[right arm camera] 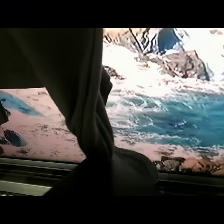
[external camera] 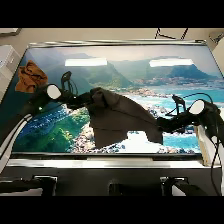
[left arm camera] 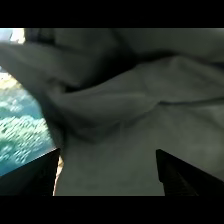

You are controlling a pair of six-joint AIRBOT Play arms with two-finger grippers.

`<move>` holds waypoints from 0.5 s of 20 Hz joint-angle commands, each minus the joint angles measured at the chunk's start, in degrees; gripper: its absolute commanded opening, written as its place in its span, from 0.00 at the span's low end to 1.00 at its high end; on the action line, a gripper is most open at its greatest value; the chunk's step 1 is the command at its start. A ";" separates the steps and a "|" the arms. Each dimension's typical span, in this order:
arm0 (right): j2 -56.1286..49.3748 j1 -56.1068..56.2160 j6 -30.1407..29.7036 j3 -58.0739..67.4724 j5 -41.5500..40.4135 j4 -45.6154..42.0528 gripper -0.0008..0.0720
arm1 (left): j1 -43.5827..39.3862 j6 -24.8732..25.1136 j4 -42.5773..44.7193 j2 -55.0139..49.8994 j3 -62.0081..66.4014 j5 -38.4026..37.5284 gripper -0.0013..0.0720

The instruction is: Fold the clothes and pants, and hang the long-sleeved shirts on hangers.

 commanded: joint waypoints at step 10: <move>-0.87 -0.02 -1.68 -1.64 -0.85 0.72 0.06 | 21.53 21.73 -25.07 9.27 -28.87 -6.67 0.75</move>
